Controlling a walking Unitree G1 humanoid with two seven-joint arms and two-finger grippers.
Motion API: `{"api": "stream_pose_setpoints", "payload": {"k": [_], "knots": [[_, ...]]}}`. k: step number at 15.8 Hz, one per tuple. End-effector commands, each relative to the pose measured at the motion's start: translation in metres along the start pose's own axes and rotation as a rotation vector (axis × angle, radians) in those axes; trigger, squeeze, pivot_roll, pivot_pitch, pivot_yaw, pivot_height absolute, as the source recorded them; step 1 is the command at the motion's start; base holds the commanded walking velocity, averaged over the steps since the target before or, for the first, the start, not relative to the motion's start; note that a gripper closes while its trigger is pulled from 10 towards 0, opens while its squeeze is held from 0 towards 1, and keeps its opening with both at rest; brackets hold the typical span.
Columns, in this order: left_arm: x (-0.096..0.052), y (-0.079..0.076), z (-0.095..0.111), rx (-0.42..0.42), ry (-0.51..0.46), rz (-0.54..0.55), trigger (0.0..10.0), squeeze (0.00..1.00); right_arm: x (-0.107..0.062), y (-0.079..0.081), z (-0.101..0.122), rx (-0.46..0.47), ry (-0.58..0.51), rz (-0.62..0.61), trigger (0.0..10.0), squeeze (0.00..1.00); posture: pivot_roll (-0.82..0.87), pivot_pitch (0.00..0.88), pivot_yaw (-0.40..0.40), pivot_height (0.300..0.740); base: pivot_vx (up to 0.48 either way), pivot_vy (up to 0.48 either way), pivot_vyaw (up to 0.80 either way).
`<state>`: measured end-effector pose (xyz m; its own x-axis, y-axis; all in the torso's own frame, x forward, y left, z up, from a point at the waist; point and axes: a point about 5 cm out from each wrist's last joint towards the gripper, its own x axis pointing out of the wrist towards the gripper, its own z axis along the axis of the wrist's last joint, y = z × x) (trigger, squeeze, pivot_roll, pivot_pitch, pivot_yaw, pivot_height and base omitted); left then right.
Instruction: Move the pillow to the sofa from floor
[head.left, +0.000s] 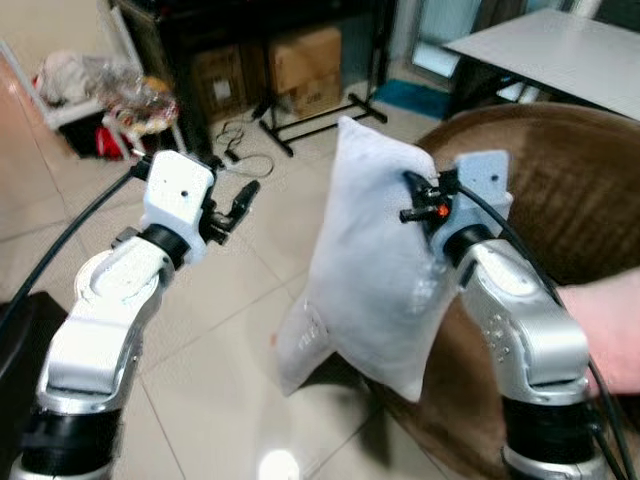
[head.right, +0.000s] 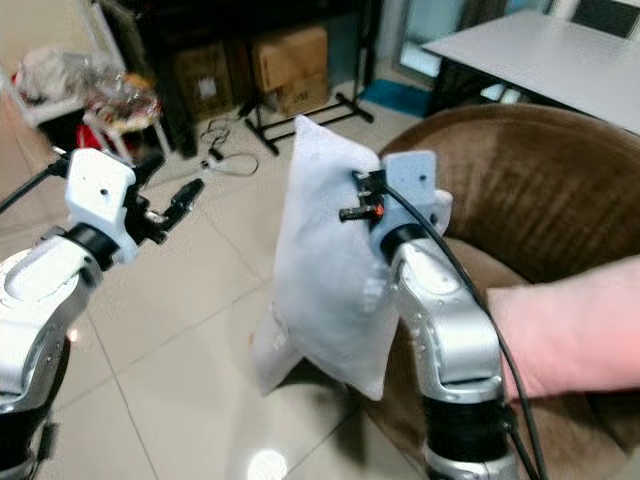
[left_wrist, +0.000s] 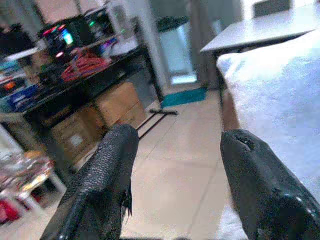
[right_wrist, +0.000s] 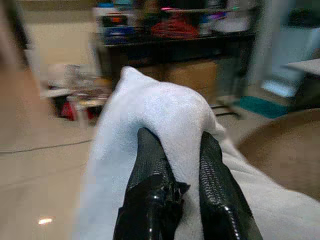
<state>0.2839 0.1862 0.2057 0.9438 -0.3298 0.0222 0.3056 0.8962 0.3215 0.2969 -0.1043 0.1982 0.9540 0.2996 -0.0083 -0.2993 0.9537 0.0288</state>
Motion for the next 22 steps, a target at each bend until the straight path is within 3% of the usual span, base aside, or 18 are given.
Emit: {"api": "stream_pose_setpoints", "payload": {"k": [1,13,22], "knots": [[0.005,-0.007,0.004,-0.006,-0.019,-0.036,10.0,0.0,-0.004,-0.007,0.011,-0.016,-0.065,-0.016,10.0,0.0,-0.07,0.0,0.017,0.74,0.375,0.0,0.0],[0.001,-0.012,-0.002,0.011,0.014,-0.096,10.0,0.0,-0.003,-0.006,0.008,-0.014,-0.024,-0.021,10.0,0.0,-0.07,0.0,0.016,0.74,0.352,0.0,-0.7],[-0.012,-0.028,-0.011,0.068,0.091,-0.361,10.0,0.0,-0.002,0.001,-0.002,-0.042,0.115,0.024,10.0,0.0,-0.07,0.0,0.012,0.74,0.0,0.0,0.0]]}}
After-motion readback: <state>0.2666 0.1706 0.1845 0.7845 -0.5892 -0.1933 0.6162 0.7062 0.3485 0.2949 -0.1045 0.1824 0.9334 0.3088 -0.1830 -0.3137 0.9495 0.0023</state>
